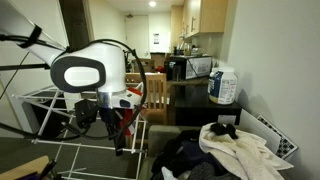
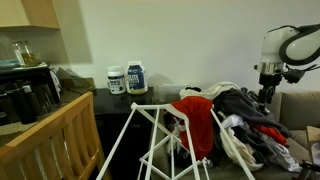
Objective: Put the red short on the cloth hanger
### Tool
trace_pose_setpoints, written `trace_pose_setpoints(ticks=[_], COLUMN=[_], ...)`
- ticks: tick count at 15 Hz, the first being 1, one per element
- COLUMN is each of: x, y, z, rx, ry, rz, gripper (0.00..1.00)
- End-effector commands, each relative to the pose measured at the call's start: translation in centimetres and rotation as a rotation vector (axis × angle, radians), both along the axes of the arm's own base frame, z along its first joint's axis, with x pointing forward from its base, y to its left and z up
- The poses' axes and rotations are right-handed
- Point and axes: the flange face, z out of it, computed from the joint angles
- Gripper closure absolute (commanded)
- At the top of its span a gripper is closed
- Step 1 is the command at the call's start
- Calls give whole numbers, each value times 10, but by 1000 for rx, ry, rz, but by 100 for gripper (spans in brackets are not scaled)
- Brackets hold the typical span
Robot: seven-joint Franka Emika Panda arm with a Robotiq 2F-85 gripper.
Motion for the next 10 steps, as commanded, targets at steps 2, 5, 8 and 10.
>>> trace_pose_setpoints(ticks=[2, 5, 8, 10], x=[2, 2, 2, 2], y=[-2, -3, -3, -3], z=[1, -1, -1, -1], rx=[0, 1, 1, 1], ry=[0, 6, 7, 7], rz=[-3, -6, -6, -6], gripper=[0, 0, 0, 0])
